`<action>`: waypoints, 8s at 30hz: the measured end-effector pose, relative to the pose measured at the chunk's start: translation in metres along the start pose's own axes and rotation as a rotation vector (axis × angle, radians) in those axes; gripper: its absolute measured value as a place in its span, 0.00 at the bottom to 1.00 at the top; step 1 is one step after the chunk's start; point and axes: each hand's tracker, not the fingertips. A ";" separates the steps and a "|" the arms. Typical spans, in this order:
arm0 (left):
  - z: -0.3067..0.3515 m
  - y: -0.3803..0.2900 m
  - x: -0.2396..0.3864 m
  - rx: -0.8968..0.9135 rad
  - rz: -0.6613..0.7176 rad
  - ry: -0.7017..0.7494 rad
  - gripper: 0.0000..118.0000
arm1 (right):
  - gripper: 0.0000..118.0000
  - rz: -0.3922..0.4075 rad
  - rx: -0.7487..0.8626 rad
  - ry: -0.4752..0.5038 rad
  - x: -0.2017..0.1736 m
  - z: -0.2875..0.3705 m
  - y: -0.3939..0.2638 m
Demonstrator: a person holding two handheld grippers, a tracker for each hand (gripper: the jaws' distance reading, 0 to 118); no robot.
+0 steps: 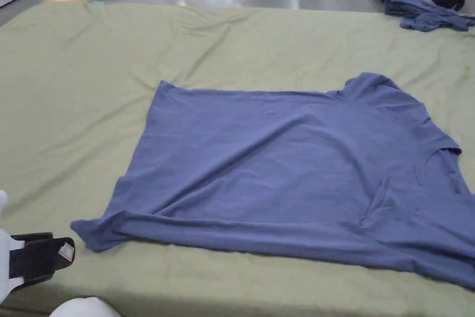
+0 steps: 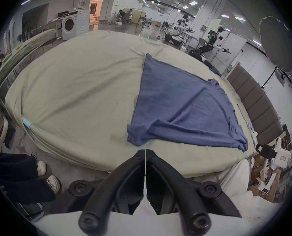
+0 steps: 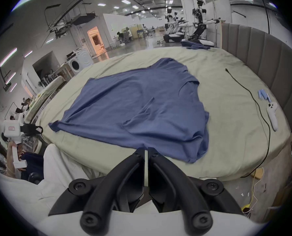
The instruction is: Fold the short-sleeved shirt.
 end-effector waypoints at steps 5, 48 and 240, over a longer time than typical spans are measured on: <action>-0.033 0.025 -0.001 -0.018 -0.009 0.042 0.93 | 0.05 -0.010 -0.042 -0.023 0.021 -0.016 0.013; -0.106 0.147 0.029 0.028 0.000 0.013 0.03 | 0.12 -0.296 -0.025 -0.008 0.107 -0.090 0.123; -0.076 0.043 -0.091 -0.112 0.340 -0.376 0.81 | 0.09 0.252 0.072 0.379 -0.214 -0.128 0.090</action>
